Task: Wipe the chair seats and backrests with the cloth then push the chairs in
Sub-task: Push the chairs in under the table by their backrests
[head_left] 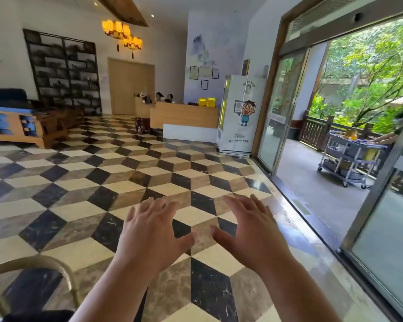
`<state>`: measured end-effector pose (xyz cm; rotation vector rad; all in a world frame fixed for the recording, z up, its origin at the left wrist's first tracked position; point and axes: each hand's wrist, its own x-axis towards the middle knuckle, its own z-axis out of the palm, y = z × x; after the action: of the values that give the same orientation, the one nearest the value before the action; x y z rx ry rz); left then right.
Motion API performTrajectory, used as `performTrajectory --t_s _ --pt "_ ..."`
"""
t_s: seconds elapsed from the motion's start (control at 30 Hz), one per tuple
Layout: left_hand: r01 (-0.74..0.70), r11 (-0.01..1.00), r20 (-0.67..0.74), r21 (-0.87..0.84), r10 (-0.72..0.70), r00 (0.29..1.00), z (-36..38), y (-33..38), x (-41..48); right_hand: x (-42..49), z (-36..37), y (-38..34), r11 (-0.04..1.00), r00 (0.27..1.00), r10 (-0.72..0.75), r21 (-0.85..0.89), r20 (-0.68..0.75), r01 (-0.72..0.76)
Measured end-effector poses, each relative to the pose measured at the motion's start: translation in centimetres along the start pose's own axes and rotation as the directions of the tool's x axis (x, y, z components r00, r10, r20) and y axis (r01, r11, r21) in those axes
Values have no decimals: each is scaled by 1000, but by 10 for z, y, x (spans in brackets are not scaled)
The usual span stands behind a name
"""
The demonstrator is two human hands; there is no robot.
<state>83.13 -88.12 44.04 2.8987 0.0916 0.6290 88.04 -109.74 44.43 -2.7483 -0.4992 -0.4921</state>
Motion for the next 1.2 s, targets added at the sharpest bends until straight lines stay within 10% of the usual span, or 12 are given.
performTrajectory --t_s 0.7,1.2 --pt "256 950 3 178 -260 966 148 -140 351 425 199 28 946 938 -295 195 182 260" --pt "738 659 -237 146 -701 673 182 -342 460 644 334 -157 737 748 -649 355 135 575"
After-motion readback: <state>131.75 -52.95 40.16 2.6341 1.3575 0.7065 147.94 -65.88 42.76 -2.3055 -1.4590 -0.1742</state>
